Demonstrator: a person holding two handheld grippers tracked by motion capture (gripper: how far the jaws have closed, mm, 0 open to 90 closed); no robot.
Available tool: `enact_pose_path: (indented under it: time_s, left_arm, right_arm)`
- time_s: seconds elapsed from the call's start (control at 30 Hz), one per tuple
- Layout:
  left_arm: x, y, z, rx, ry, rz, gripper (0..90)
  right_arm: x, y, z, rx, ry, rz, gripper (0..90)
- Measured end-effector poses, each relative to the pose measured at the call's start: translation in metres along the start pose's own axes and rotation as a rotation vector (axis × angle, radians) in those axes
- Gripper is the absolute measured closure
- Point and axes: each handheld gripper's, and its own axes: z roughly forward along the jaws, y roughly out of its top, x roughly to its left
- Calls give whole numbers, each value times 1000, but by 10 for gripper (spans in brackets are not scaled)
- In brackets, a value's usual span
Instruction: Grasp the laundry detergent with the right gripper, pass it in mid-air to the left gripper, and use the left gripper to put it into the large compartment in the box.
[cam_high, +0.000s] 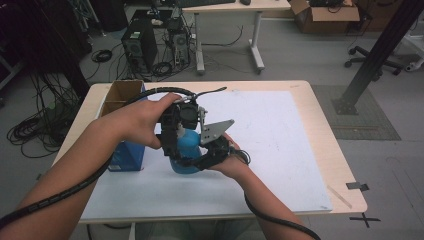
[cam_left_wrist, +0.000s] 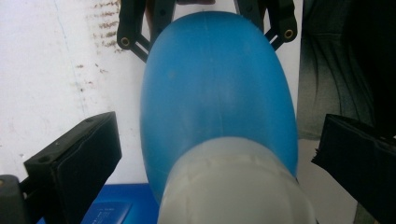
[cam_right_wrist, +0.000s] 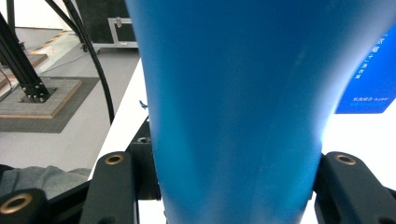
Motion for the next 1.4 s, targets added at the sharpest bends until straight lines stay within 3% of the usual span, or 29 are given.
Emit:
enact_pose_path:
  time_s: [0.53,1.37,1.4]
  left_arm:
    - [-2,3,2,9,23,4,25]
    - [-5,7,-2,30,71,-10,139]
    - [-4,7,-3,26,61,-9,177]
  right_arm:
    - [1,2,-1,-7,-4,2,446]
    - [1,6,-4,-13,-14,-6,447]
    - [1,6,-4,-14,-15,-6,447]
